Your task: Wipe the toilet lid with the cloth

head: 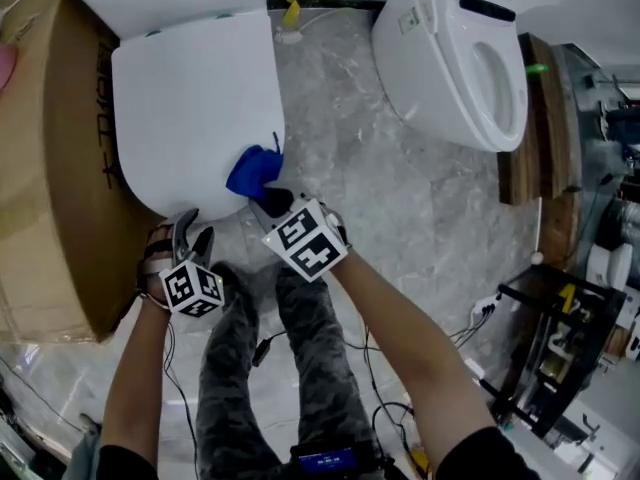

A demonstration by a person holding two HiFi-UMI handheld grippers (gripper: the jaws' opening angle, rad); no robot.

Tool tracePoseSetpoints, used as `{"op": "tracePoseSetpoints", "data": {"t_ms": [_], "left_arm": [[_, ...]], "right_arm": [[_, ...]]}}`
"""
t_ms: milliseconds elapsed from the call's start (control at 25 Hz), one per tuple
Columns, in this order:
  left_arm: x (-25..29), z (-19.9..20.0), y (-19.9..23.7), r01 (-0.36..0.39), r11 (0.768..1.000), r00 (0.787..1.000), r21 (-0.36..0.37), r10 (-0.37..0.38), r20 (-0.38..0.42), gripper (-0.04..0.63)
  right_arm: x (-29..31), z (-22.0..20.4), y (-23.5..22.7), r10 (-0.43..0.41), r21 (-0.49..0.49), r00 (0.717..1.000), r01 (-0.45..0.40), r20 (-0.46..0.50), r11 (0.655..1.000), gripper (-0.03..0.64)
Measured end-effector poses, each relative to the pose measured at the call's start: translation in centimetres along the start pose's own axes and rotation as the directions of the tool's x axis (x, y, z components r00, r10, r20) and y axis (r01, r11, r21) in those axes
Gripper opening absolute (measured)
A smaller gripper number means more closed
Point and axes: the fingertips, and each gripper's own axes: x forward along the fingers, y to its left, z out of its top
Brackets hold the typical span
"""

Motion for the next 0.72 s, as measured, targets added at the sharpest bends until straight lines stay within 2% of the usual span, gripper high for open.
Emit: {"op": "tracePoseSetpoints", "data": {"t_ms": [160,440,560,720], "left_arm": [[0.9,0.0,0.1,-0.122,0.988,0.993,0.093,0.121,0.013,0.199],[2.3,-0.1,0.3,-0.284,0.949,0.959,0.136,0.282,0.031,0.202],[2.7,0.1,0.5,-0.312,0.938,0.950,0.149,0.312,0.022,0.209],[2.4,0.3,0.2,-0.301,0.942,0.953,0.148,0.304,0.005,0.207]], "right_arm": [[-0.1,-0.5,0.6,-0.008,0.056,0.998,0.004,0.061,0.998,0.057],[-1.1,-2.8,1.0,0.013,0.084,0.993,-0.022,0.115,0.996,0.057],[-1.5,-3.9,0.8,0.017,0.071,0.993,-0.025,0.117,0.997,0.057],[-2.5,-5.1,0.0,0.010,0.071,0.993,-0.018,0.119,0.997,0.057]]}}
